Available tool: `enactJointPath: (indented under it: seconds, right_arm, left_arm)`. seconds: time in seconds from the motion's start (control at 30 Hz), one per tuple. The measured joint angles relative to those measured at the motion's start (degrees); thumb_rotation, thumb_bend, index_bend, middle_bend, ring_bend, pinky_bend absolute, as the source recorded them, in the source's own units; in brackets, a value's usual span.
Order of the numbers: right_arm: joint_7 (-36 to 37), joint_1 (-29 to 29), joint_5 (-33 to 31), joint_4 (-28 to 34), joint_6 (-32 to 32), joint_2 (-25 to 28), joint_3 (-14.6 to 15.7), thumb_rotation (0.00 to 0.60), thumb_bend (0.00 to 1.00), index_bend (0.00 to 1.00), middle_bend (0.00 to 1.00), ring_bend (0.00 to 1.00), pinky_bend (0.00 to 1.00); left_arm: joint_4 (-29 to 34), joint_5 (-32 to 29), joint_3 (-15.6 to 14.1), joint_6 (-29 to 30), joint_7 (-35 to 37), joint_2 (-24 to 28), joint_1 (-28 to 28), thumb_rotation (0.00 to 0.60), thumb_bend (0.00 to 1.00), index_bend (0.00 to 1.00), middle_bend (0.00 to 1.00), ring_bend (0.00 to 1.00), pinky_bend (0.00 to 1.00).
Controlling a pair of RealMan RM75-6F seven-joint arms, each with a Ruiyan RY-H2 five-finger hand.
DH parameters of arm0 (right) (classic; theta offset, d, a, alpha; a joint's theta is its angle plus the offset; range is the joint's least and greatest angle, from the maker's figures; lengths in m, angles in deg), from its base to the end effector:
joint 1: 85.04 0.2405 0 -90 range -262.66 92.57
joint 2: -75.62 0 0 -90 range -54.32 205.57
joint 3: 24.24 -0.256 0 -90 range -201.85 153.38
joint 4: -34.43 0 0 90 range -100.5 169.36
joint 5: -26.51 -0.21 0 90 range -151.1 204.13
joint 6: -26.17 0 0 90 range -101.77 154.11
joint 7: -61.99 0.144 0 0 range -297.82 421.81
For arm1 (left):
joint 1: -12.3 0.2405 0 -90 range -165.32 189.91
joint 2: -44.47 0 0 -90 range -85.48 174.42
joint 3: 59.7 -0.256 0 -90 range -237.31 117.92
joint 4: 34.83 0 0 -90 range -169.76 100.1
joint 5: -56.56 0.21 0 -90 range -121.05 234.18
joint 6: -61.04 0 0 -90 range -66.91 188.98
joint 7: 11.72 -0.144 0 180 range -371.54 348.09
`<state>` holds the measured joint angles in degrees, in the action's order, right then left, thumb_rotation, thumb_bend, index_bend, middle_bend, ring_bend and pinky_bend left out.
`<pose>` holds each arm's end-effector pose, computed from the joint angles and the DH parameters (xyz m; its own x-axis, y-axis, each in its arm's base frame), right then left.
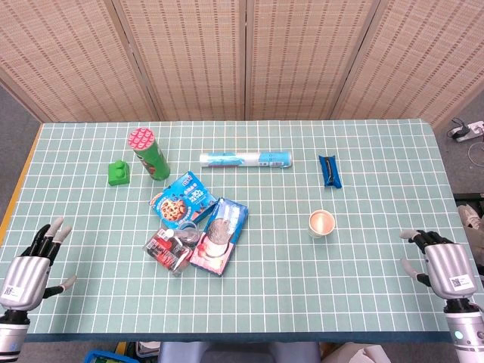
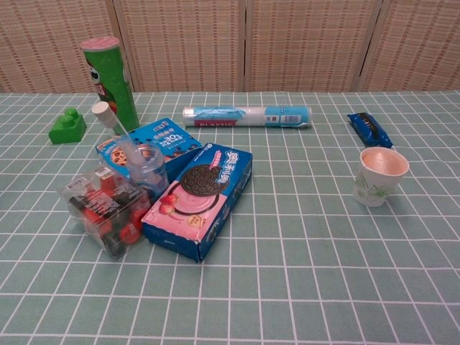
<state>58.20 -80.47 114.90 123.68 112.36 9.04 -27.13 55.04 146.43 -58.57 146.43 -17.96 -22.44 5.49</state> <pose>-0.3122 -0.1800 0.1505 0.4670 0.0194 0.8840 -0.8830 -0.0429 0.4674 -0.3022 0.1850 0.1400 0.4946 0.0020 0.8691 0.8642 -0.1075 -0.4916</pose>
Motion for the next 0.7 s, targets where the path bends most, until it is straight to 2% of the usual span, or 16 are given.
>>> enactJointPath:
  seconds: [0.2, 0.27, 0.37, 0.47, 0.53, 0.57, 0.67, 0.7]
  right_arm:
    - [0.3, -0.2, 0.0, 0.1, 0.2, 0.1, 0.1, 0.6, 0.21, 0.37, 0.44, 0.39, 0.6]
    - [0.4, -0.3, 0.3, 0.2, 0.3, 0.2, 0.2, 0.6, 0.21, 0.37, 0.44, 0.39, 0.6]
    - [0.8, -0.4, 0.7, 0.3, 0.7, 0.5, 0.3, 0.6, 0.21, 0.37, 0.44, 0.39, 0.6]
    - [1.3, -0.6, 0.7, 0.5, 1.0, 0.8, 0.2, 0.6, 0.21, 0.37, 0.44, 0.4, 0.6]
    - [1.5, -0.6, 0.7, 0.5, 1.3, 0.9, 0.1, 0.6, 0.21, 0.37, 0.44, 0.39, 0.6]
    - [1.6, -0.7, 0.7, 0.5, 1.5, 0.9, 0.1, 0.6, 0.21, 0.37, 0.44, 0.39, 0.6]
    - [1.9, -1.0, 0.9, 0.6, 2.1, 1.1, 0.0, 0.6, 0.21, 0.37, 0.44, 0.39, 0.6]
    - [2.0, -1.1, 1.0, 0.6, 2.3, 1.1, 0.0, 0.6, 0.21, 0.37, 0.44, 0.39, 0.6]
  left_arm:
    - [0.2, -0.1, -0.1, -0.4, -0.5, -0.1, -0.1, 0.6, 0.09, 0.1, 0.06, 0.05, 0.38]
    - [0.4, 0.0, -0.1, -0.3, -0.6, 0.0, -0.1, 0.6, 0.09, 0.13, 0.09, 0.09, 0.46]
    - [1.4, 0.0, -0.2, -0.2, -1.1, 0.2, 0.0, 0.6, 0.09, 0.16, 0.17, 0.23, 0.58]
    - [2.4, 0.0, -0.3, -0.6, -2.2, 0.4, -0.2, 0.6, 0.09, 0.16, 0.31, 0.38, 0.68]
    - [2.6, 0.1, -0.2, -0.8, -3.1, 0.3, -0.5, 0.6, 0.09, 0.18, 0.44, 0.47, 0.74]
    - [2.6, 0.3, -0.2, -0.8, -3.4, 0.2, -0.6, 0.6, 0.1, 0.2, 0.53, 0.51, 0.75]
    - [1.7, 1.3, 0.0, -0.5, -4.3, -1.0, -1.0, 0.6, 0.13, 0.24, 0.7, 0.59, 0.79]
    - [1.2, 1.6, 0.1, -0.5, -4.6, -1.7, -1.2, 0.6, 0.14, 0.24, 0.72, 0.61, 0.8]
